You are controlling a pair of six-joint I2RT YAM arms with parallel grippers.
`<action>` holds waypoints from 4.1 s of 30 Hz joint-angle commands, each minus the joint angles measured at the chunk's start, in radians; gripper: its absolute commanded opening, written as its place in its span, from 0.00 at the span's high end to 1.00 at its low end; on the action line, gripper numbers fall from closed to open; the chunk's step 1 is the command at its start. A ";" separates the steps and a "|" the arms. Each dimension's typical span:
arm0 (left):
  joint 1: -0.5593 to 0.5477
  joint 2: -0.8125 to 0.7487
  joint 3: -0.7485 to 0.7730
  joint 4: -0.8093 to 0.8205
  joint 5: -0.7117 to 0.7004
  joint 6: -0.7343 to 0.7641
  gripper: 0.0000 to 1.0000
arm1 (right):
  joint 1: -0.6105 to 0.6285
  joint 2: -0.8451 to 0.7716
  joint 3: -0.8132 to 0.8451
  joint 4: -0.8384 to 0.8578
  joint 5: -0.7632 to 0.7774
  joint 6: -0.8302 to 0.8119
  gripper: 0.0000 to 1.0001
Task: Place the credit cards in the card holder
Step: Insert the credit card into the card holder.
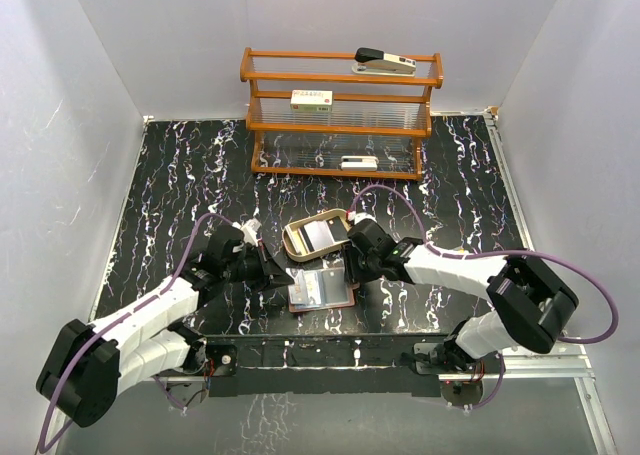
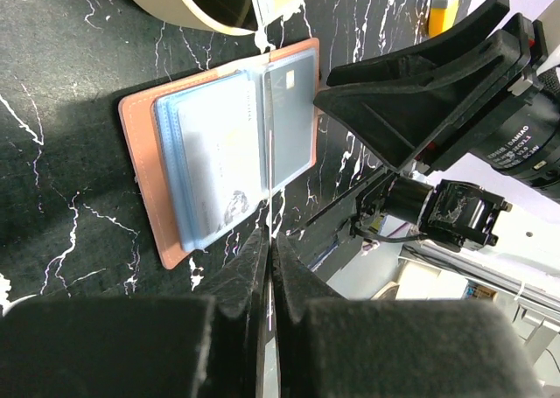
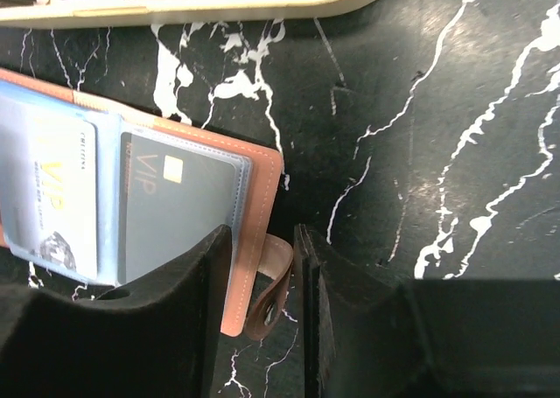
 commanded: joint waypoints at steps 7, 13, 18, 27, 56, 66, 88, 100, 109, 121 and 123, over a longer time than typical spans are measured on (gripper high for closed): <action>-0.002 0.013 0.000 0.000 0.041 0.010 1.00 | 0.003 0.013 -0.046 0.145 -0.123 0.015 0.71; -0.002 0.023 -0.008 -0.006 0.043 0.013 1.00 | 0.018 0.036 -0.031 0.159 -0.120 -0.004 0.73; -0.003 0.021 -0.006 -0.028 0.031 0.024 1.00 | 0.052 0.058 -0.018 0.177 -0.115 -0.019 0.76; -0.002 0.029 -0.008 -0.084 -0.003 0.051 1.00 | 0.112 0.081 0.008 0.179 -0.081 -0.024 0.78; 0.005 0.069 0.110 -0.256 -0.023 0.218 1.00 | 0.138 0.108 0.029 0.260 -0.102 -0.203 0.79; 0.020 0.119 0.115 -0.196 0.026 0.245 1.00 | 0.138 0.106 0.032 0.254 -0.094 -0.202 0.80; 0.032 0.193 0.085 -0.128 0.025 0.242 1.00 | 0.138 0.106 0.041 0.236 -0.084 -0.199 0.79; 0.033 0.263 0.076 -0.115 -0.031 0.253 1.00 | 0.138 0.112 0.043 0.239 -0.085 -0.192 0.75; 0.033 0.290 0.084 -0.116 -0.093 0.275 1.00 | 0.138 0.115 0.040 0.239 -0.076 -0.191 0.74; 0.034 0.285 0.080 -0.129 -0.144 0.237 1.00 | 0.138 0.122 0.043 0.240 -0.074 -0.181 0.74; 0.032 0.282 0.072 -0.118 -0.138 0.222 1.00 | 0.137 0.124 0.043 0.240 -0.074 -0.180 0.74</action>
